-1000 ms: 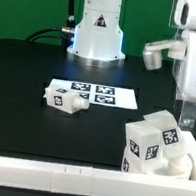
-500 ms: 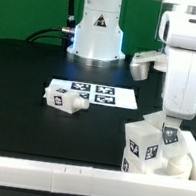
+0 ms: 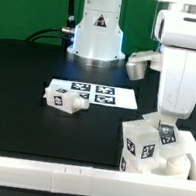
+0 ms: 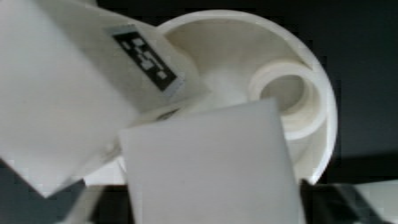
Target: Assemble stool
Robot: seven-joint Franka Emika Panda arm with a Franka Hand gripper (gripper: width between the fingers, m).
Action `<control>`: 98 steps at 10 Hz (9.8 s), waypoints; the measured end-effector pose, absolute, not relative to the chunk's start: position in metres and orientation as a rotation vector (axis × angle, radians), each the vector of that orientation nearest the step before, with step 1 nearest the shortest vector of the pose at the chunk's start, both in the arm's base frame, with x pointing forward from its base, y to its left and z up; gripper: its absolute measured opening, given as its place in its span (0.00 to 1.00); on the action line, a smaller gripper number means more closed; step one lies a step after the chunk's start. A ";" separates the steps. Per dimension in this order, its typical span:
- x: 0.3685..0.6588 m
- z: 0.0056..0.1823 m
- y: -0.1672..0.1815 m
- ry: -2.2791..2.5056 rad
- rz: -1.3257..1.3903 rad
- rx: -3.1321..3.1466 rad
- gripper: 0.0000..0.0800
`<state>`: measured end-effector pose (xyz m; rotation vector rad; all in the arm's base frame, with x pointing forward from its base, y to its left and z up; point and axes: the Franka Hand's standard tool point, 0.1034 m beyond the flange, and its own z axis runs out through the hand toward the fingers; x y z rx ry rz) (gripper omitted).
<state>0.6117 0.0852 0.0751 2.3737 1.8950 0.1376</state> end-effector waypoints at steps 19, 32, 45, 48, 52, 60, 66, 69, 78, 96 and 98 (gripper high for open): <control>0.627 0.092 0.111 0.749 0.016 3.000 0.42; 0.627 0.075 0.120 0.010 0.030 3.134 0.42; 0.630 0.072 0.122 -2.106 -0.063 2.510 0.42; 0.632 0.071 0.124 -2.539 -0.051 2.130 0.42; 0.632 0.075 0.125 -2.340 -0.067 2.343 0.79; 0.637 0.099 0.133 -0.659 0.111 3.219 0.81; 0.637 0.100 0.133 0.312 0.159 3.225 0.81; 0.638 0.091 0.126 1.062 0.149 2.980 0.81; 0.636 0.075 0.120 0.792 0.137 3.061 0.42; 0.634 0.068 0.110 -2.800 -0.040 1.919 0.42; 0.633 0.068 0.111 -2.876 -0.052 1.826 0.42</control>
Offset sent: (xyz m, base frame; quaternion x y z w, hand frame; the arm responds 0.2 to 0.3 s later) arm 0.0351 0.0192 0.0243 0.0127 -0.0381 0.2150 0.9758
